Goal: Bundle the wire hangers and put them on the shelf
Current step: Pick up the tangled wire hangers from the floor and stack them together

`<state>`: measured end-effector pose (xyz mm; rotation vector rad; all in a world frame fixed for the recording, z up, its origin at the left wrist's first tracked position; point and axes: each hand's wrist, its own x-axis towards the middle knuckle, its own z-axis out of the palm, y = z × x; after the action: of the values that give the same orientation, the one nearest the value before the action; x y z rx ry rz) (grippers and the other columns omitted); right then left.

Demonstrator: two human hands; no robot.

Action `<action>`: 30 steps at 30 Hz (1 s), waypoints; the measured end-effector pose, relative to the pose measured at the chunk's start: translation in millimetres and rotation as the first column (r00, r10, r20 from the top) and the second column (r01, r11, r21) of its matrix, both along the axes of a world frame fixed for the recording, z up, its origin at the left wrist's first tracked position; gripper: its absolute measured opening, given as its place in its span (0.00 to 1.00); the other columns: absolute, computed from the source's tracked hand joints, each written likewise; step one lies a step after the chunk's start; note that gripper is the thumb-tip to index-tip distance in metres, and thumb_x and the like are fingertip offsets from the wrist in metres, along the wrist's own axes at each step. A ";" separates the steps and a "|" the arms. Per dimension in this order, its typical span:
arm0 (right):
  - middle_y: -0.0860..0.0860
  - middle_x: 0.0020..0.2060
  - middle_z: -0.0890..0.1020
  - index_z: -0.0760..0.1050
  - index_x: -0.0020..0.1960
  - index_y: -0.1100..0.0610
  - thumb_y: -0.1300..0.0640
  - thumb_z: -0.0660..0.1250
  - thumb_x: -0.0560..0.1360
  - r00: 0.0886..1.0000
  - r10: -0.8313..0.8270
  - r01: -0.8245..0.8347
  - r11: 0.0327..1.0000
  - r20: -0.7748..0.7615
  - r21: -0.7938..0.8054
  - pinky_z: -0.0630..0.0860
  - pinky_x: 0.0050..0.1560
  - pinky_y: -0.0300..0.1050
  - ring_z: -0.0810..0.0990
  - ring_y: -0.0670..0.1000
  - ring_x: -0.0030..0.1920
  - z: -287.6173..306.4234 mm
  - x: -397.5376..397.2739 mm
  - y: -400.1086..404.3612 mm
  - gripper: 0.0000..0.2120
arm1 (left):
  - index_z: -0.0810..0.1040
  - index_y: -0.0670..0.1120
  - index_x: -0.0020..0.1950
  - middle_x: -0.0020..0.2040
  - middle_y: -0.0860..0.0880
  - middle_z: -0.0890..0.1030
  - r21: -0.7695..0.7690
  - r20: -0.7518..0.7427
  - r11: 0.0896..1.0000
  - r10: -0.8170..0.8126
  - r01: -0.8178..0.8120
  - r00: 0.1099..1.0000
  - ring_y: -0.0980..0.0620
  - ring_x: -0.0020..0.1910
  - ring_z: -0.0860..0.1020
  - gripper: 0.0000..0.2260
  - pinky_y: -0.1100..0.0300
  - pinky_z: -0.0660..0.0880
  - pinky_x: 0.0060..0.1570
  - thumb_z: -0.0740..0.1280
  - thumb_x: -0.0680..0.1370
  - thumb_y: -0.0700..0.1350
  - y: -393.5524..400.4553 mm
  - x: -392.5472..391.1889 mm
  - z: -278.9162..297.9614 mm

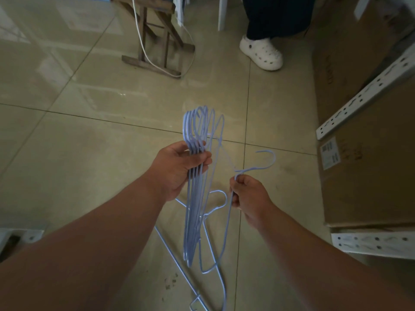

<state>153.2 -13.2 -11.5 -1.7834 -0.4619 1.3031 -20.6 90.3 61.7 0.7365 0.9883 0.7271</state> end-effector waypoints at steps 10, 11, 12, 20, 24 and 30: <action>0.48 0.26 0.77 0.80 0.41 0.56 0.61 0.66 0.83 0.998 0.045 -0.046 0.999 0.052 0.016 0.72 0.26 0.41 0.72 0.46 0.24 11.3 -2.1 -3.6 0.12 | 0.83 0.43 0.53 0.44 0.43 0.87 0.066 0.172 0.998 -0.008 -0.004 0.985 0.46 0.45 0.86 0.11 0.55 0.83 0.49 0.67 0.78 0.29 12.2 6.4 31.0; 0.49 0.27 0.77 0.81 0.42 0.57 0.61 0.66 0.83 0.997 0.043 -0.044 0.999 0.058 0.022 0.71 0.26 0.41 0.72 0.46 0.24 12.5 -3.0 -3.6 0.11 | 0.83 0.42 0.54 0.44 0.43 0.87 0.071 0.166 0.997 -0.005 -0.007 0.986 0.46 0.45 0.86 0.11 0.55 0.83 0.49 0.67 0.78 0.29 13.0 6.0 31.7; 0.49 0.27 0.77 0.81 0.42 0.57 0.61 0.66 0.83 0.998 0.033 -0.034 0.999 0.059 0.030 0.71 0.26 0.41 0.71 0.46 0.23 13.8 -4.1 -3.4 0.11 | 0.83 0.42 0.54 0.44 0.43 0.87 0.074 0.155 0.997 -0.002 -0.009 0.988 0.46 0.45 0.86 0.11 0.55 0.83 0.48 0.67 0.78 0.30 13.1 5.4 32.3; 0.54 0.31 0.76 0.80 0.45 0.58 0.62 0.66 0.82 0.998 -0.039 0.034 0.990 0.040 0.134 0.72 0.25 0.41 0.72 0.47 0.24 31.0 -3.8 4.1 0.08 | 0.83 0.39 0.58 0.44 0.42 0.87 0.071 0.014 0.997 -0.030 0.029 0.999 0.47 0.43 0.87 0.11 0.57 0.83 0.44 0.69 0.77 0.30 9.8 2.3 25.8; 0.55 0.33 0.77 0.80 0.50 0.62 0.64 0.67 0.82 0.998 0.017 -0.026 0.986 0.057 0.164 0.74 0.26 0.42 0.73 0.48 0.25 44.9 -4.8 11.9 0.04 | 0.83 0.39 0.57 0.45 0.39 0.87 0.029 -0.026 0.998 -0.047 0.047 0.999 0.45 0.44 0.87 0.11 0.55 0.83 0.45 0.70 0.77 0.30 1.8 3.1 16.9; 0.57 0.36 0.80 0.82 0.53 0.62 0.63 0.71 0.80 0.990 0.128 -0.139 0.966 0.066 0.220 0.79 0.31 0.43 0.77 0.49 0.30 65.9 -10.0 21.0 0.04 | 0.85 0.40 0.56 0.52 0.34 0.86 -0.075 -0.042 0.994 -0.082 0.078 0.996 0.41 0.49 0.87 0.13 0.46 0.82 0.55 0.74 0.73 0.32 -4.7 3.0 13.8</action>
<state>143.3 7.8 54.3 -1.6220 -0.7397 1.2446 -17.6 85.5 75.4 0.7269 1.0154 0.6037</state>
